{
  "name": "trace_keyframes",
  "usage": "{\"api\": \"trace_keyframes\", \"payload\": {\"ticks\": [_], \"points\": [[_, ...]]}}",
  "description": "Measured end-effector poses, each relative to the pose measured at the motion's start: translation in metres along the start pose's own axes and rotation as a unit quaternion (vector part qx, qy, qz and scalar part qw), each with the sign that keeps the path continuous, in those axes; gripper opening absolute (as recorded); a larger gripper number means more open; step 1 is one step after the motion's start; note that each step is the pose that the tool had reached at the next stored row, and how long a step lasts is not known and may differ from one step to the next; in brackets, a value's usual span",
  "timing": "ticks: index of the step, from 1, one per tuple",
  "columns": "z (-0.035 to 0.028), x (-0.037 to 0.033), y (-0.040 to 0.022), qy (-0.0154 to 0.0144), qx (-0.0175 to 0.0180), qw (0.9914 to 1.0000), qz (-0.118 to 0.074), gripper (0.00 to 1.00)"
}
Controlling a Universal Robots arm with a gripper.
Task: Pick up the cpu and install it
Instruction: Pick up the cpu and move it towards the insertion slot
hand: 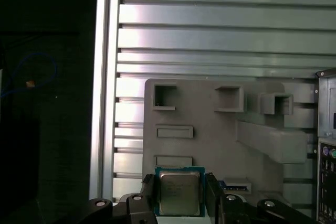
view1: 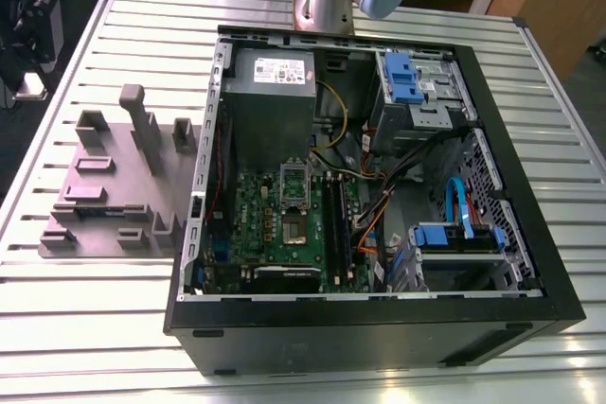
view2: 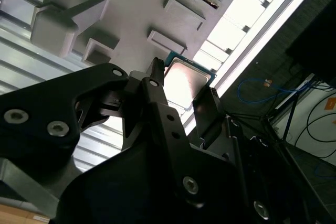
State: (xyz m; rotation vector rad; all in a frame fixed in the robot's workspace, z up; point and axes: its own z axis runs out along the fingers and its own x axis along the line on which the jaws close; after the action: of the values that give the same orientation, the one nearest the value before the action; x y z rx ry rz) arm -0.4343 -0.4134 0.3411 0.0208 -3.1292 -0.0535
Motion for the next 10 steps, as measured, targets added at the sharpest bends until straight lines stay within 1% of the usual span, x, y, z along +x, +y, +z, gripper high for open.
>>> {"api": "trace_keyframes", "payload": {"ticks": [3,10], "points": [[-0.0015,0.0000,0.0001,0.0000,0.0000,1.00000,0.000,0.47],[-0.0029,-0.0008,0.0002,0.0001,0.0000,1.00000,0.000,0.47]]}}
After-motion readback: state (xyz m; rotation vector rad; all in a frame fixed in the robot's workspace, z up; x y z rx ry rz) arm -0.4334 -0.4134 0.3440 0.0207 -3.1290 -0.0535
